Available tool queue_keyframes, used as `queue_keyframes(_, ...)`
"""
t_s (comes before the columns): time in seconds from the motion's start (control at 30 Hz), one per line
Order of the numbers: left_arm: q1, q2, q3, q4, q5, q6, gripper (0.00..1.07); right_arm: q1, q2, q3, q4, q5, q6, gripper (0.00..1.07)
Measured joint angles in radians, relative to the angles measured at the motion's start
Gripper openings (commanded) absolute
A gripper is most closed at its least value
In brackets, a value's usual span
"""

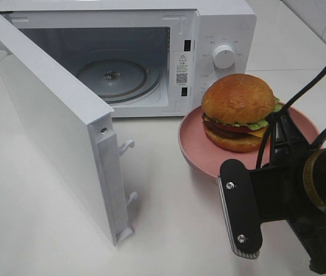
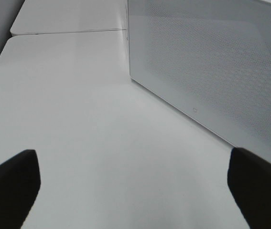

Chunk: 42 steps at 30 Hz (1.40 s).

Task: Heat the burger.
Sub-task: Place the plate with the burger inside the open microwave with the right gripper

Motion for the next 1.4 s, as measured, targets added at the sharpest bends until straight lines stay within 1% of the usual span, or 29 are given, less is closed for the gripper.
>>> queue_keyframes(0.1,0.000,0.000,0.000,0.000,0.000,0.000,1.00,0.000,0.000,0.000,-0.044,-0.058,-0.042,0.07)
queue_keyframes(0.23,0.000,0.000,0.000,0.000,0.000,0.000,1.00,0.000,0.000,0.000,-0.062,-0.103,-0.084,0.06)
queue_keyframes(0.3,0.000,0.000,0.000,0.000,0.000,0.000,1.00,0.000,0.000,0.000,-0.072,-0.136,-0.134,0.02)
queue_keyframes(0.4,0.000,0.000,0.000,0.000,0.000,0.000,1.00,0.000,0.000,0.000,-0.074,-0.146,-0.169,0.00)
queue_keyframes(0.57,0.000,0.000,0.000,0.000,0.000,0.000,1.00,-0.026,0.001,0.000,-0.074,-0.183,-0.244,0.00)
queue_keyframes(0.63,0.000,0.000,0.000,0.000,0.000,0.000,1.00,-0.059,0.003,0.000,-0.073,-0.214,-0.286,0.00)
queue_keyframes(0.73,0.000,0.000,0.000,0.000,0.000,0.000,1.00,-0.079,0.003,0.000,-0.062,-0.240,-0.329,0.00)
queue_keyframes(0.8,0.000,0.000,0.000,0.000,0.000,0.000,1.00,-0.111,0.003,0.000,-0.019,-0.275,-0.423,0.00)
queue_keyframes(0.83,0.000,0.000,0.000,0.000,0.000,0.000,1.00,-0.111,0.003,0.000,-0.019,-0.275,-0.423,0.00)
queue_keyframes(0.87,0.000,0.000,0.000,0.000,0.000,0.000,1.00,-0.133,0.003,0.000,0.030,-0.304,-0.508,0.00)
queue_keyframes(0.9,0.000,0.000,0.000,0.000,0.000,0.000,1.00,-0.133,0.003,0.000,0.030,-0.304,-0.508,0.00)
queue_keyframes(0.97,0.000,0.000,0.000,0.000,0.000,0.000,1.00,-0.171,0.003,0.000,0.154,-0.335,-0.685,0.00)
queue_keyframes(1.0,0.000,0.000,0.000,0.000,0.000,0.000,1.00,-0.171,0.003,0.000,0.154,-0.335,-0.685,0.00)
queue_keyframes(1.03,0.000,0.000,0.000,0.000,0.000,0.000,1.00,-0.182,0.003,0.000,0.192,-0.337,-0.738,0.00)
queue_keyframes(1.07,0.000,0.000,0.000,0.000,0.000,0.000,1.00,-0.182,0.003,0.000,0.192,-0.337,-0.738,0.00)
queue_keyframes(1.13,0.000,0.000,0.000,0.000,0.000,0.000,1.00,-0.223,0.003,0.000,0.349,-0.336,-0.936,0.00)
queue_keyframes(1.17,0.000,0.000,0.000,0.000,0.000,0.000,1.00,-0.223,0.003,0.000,0.349,-0.336,-0.936,0.00)
queue_keyframes(1.2,0.000,0.000,0.000,0.000,0.000,0.000,1.00,-0.233,0.003,0.000,0.391,-0.335,-0.985,0.00)
queue_keyframes(1.23,0.000,0.000,0.000,0.000,0.000,0.000,1.00,-0.233,0.003,0.000,0.391,-0.335,-0.985,0.00)
queue_keyframes(1.3,0.000,0.000,0.000,0.000,0.000,0.000,1.00,-0.266,0.003,0.000,0.529,-0.331,-1.149,0.00)
queue_keyframes(1.4,0.000,0.000,0.000,0.000,0.000,0.000,1.00,-0.275,0.003,0.000,0.562,-0.331,-1.189,0.00)
